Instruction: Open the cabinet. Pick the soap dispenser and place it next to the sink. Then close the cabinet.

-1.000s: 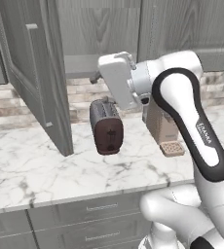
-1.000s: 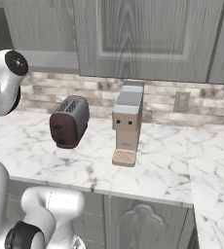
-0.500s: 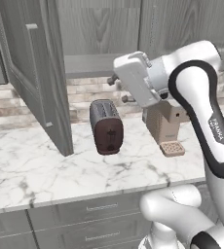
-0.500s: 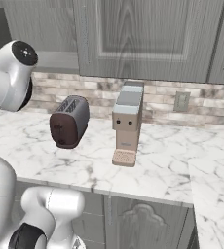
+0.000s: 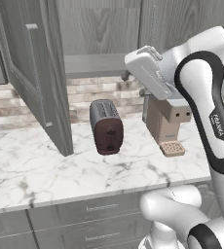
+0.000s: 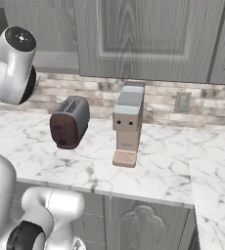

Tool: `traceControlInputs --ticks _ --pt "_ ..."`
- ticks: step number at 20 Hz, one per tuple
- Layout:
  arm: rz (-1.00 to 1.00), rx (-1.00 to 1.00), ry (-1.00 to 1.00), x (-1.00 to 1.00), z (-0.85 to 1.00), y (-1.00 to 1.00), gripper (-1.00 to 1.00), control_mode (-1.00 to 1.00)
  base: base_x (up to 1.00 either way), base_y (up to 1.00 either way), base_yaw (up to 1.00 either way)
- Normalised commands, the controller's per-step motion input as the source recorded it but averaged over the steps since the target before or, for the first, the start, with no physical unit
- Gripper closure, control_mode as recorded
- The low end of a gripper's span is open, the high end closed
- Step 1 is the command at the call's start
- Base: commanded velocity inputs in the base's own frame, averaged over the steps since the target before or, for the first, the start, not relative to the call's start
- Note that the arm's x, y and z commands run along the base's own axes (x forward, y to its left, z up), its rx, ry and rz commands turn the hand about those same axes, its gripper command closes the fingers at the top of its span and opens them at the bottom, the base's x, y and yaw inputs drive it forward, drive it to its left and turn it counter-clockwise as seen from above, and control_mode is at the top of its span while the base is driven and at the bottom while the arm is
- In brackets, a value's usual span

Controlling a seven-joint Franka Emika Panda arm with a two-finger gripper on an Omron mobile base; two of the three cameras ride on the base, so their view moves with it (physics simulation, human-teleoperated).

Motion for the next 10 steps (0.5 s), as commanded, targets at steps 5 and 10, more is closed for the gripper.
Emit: traceControlInputs --ticks 5,10 --pt "-0.18 -0.12 -0.02 0.18 0.04 -0.39 -1.0 -1.0 0.0 0.0 0.0" --pt "-0.12 -0.14 -0.13 0.21 0.0 -0.39 -1.0 -1.0 0.0 0.0 0.0"
